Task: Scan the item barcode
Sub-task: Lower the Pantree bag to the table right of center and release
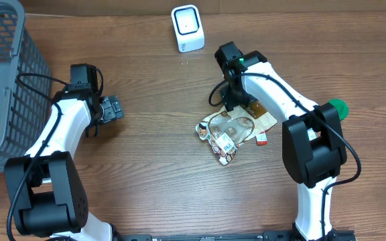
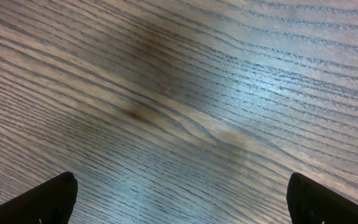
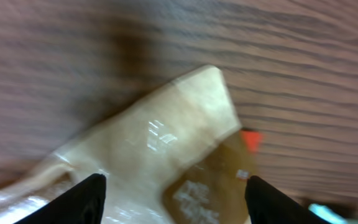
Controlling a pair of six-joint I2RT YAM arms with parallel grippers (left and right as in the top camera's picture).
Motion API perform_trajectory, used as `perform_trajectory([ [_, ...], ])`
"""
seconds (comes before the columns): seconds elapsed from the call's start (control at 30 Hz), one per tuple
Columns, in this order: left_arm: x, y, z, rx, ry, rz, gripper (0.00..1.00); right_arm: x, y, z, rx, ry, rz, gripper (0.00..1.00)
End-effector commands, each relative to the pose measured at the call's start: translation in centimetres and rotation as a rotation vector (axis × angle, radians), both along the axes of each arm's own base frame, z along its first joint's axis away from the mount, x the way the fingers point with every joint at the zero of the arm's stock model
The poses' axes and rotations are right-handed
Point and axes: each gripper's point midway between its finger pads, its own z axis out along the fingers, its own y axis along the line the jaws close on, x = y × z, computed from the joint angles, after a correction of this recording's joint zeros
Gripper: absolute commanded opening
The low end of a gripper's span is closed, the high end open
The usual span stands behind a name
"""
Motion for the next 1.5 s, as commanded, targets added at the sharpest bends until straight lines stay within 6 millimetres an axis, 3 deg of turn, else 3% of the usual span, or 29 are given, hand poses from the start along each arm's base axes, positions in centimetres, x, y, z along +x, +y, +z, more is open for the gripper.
perform_trajectory([
  [0.0, 0.5, 0.1, 0.7, 0.016, -0.016, -0.018, 1.0, -0.6, 3.2, -0.1, 0.206, 0.039, -0.147, 0.71],
  [0.13, 0.5, 0.1, 0.7, 0.017, -0.017, -0.019, 1.0, -1.5, 6.3, 0.2, 0.39, 0.113, -0.208, 0.7],
  [0.3, 0.5, 0.1, 0.7, 0.016, -0.016, -0.019, 0.99, -2.3, 8.7, 0.8, 0.522, 0.181, -0.241, 0.66],
  [0.67, 0.5, 0.1, 0.7, 0.017, -0.017, -0.019, 1.0, -7.1, 7.9, -0.6, 0.405, 0.33, -0.27, 0.66],
  [0.83, 0.5, 0.1, 0.7, 0.017, -0.017, -0.019, 1.0, -9.0, 5.4, -1.6, 0.265, 0.362, -0.285, 0.69],
  [1.0, 0.5, 0.1, 0.7, 0.017, -0.017, -0.017, 1.0, -10.3, 2.7, -1.5, 0.121, 0.383, -0.286, 0.7],
  [1.27, 0.5, 0.1, 0.7, 0.017, -0.017, -0.017, 1.0, -9.8, 1.5, -1.4, 0.057, 0.352, -0.228, 0.68],
  [1.47, 0.5, 0.1, 0.7, 0.017, -0.017, -0.017, 1.0, -7.8, 2.4, 1.2, 0.124, 0.247, -0.23, 0.71],
])
